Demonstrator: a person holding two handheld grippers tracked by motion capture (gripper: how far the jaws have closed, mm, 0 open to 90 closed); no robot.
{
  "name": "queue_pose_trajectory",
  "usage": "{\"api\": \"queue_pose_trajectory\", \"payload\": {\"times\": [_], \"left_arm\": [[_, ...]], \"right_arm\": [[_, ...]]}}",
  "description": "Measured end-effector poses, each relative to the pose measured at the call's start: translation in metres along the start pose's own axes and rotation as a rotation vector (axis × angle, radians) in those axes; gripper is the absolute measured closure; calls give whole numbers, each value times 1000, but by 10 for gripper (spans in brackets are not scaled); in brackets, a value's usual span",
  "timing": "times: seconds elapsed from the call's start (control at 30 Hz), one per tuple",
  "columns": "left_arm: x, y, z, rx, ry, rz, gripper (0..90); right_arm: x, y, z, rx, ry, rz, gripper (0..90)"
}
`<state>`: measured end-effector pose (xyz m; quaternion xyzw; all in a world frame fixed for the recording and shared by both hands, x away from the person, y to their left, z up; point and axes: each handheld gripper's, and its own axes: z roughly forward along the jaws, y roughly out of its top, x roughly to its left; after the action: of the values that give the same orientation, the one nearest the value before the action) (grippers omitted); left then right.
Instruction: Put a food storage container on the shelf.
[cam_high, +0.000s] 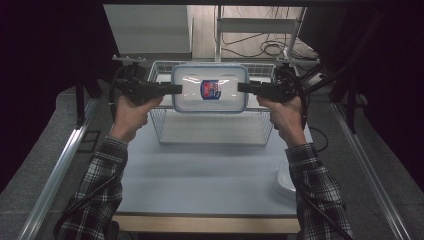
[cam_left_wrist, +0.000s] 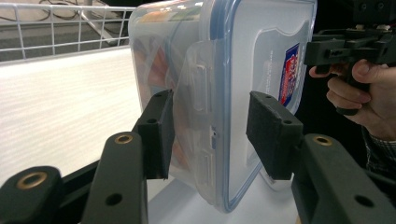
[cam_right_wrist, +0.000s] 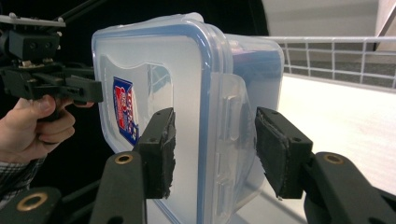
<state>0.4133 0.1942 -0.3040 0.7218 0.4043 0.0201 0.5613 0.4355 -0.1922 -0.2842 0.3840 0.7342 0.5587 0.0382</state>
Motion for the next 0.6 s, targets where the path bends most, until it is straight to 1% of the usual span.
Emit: {"api": "queue_pose_trajectory", "payload": {"times": [0.17,0.2,0.27,0.33,0.37,0.43,0.5,0.6], "left_arm": [[8,5,7,10,2,-10,524],[10,5,9,12,3,-18,523],[14,6,13,15,3,-22,523],[18,5,17,19,0,-38,522],[19,4,18,12,-6,-44,521],[21,5,19,4,-3,-42,519],[21,6,20,5,9,-20,511],[22,6,21,-5,14,-24,499]], "right_arm": [[-9,4,6,1,-4,20,492],[-11,4,7,1,-4,28,492],[-15,4,10,1,-9,43,489],[-18,5,13,1,-19,51,487],[-20,5,14,3,-23,58,485],[-23,5,16,0,-20,70,486],[-24,5,17,6,-23,78,483],[-26,5,19,3,-23,80,482]]}}
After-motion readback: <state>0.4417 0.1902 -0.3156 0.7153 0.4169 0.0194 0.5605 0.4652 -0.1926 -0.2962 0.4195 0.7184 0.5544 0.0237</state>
